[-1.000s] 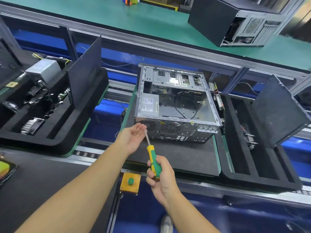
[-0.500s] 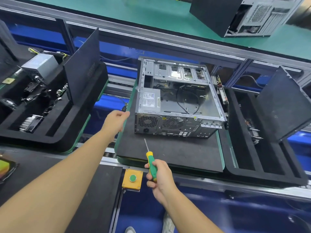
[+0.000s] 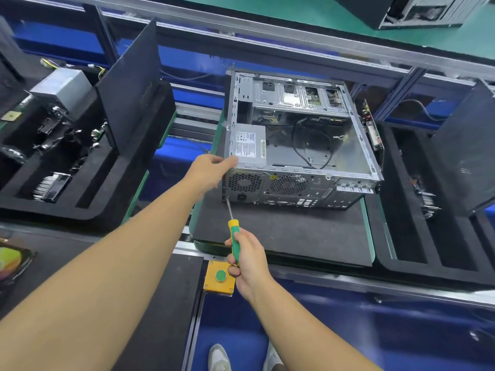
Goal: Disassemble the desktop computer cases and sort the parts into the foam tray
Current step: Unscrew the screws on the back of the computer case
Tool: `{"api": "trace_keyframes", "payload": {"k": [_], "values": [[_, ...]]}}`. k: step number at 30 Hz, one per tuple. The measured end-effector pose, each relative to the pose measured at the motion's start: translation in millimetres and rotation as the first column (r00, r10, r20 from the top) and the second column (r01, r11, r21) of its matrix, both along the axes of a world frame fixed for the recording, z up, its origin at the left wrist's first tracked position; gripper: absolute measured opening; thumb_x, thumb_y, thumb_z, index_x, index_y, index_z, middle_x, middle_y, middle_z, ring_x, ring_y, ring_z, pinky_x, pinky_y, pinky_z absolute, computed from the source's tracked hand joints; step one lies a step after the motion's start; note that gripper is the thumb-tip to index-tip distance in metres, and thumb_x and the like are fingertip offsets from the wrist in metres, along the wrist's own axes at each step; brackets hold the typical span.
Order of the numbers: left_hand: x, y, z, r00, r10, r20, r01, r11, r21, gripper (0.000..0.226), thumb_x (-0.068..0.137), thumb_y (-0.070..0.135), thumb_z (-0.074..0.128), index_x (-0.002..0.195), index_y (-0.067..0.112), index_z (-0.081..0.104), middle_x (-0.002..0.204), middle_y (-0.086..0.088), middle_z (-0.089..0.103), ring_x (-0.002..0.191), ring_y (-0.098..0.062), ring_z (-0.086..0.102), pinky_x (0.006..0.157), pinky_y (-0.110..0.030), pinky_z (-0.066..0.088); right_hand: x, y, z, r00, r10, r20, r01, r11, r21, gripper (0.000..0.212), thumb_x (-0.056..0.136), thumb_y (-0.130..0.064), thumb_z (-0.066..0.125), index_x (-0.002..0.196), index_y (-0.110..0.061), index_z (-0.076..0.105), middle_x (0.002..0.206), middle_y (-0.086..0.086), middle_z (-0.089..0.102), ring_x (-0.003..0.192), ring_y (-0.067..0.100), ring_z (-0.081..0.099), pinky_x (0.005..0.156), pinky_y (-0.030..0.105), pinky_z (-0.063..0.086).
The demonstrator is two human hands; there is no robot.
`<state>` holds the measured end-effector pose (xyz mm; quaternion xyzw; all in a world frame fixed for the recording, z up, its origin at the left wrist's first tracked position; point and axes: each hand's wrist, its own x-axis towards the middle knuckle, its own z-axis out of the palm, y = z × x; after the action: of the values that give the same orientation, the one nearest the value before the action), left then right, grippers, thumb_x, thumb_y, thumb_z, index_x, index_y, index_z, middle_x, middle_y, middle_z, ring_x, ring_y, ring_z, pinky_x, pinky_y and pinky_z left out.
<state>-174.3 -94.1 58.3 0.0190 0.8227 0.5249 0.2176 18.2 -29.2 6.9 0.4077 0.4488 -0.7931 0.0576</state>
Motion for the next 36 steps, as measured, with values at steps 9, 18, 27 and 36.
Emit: {"api": "trace_keyframes", "payload": {"k": [9, 18, 27, 36], "values": [[-4, 10, 21, 0.993, -0.081, 0.089, 0.091, 0.989, -0.115, 0.045, 0.080, 0.052, 0.055, 0.085, 0.007, 0.054, 0.083, -0.009, 0.047, 0.067, -0.023, 0.044, 0.070, -0.034, 0.042, 2, -9, -8, 1.000, -0.030, 0.001, 0.030, 1.000, -0.003, 0.020, 0.101, -0.021, 0.052, 0.113, -0.030, 0.064, 0.097, 0.005, 0.064, 0.049, 0.011, 0.042, 0.039, 0.023, 0.027], [-5, 9, 20, 0.985, -0.077, 0.152, 0.090, 0.993, -0.081, 0.065, 0.075, 0.054, 0.056, 0.112, 0.002, 0.064, 0.116, -0.018, 0.067, 0.078, -0.023, 0.050, 0.069, -0.036, 0.044, 2, -13, -7, 0.999, -0.038, -0.004, 0.038, 0.999, 0.019, 0.020, 0.101, -0.021, 0.052, 0.112, -0.032, 0.064, 0.097, 0.004, 0.064, 0.048, 0.010, 0.042, 0.040, 0.024, 0.028], [-3, 9, 22, 0.986, -0.079, 0.146, 0.093, 0.992, -0.088, 0.061, 0.078, 0.053, 0.055, 0.111, 0.003, 0.065, 0.118, -0.020, 0.067, 0.079, -0.024, 0.050, 0.069, -0.038, 0.044, 0, -31, 2, 0.999, -0.042, -0.010, 0.043, 0.986, 0.164, 0.020, 0.101, -0.019, 0.056, 0.115, -0.034, 0.056, 0.105, 0.003, 0.061, 0.058, 0.013, 0.045, 0.043, 0.022, 0.038], [-1, 8, 26, 0.985, -0.083, 0.150, 0.096, 0.992, -0.084, 0.067, 0.077, 0.053, 0.054, 0.116, 0.000, 0.065, 0.103, -0.020, 0.065, 0.076, -0.024, 0.047, 0.070, -0.038, 0.042, -2, -37, 6, 0.995, -0.090, -0.039, 0.092, 0.992, 0.081, 0.020, 0.101, -0.016, 0.053, 0.112, -0.032, 0.058, 0.095, 0.004, 0.057, 0.052, 0.011, 0.039, 0.040, 0.022, 0.032]]}}
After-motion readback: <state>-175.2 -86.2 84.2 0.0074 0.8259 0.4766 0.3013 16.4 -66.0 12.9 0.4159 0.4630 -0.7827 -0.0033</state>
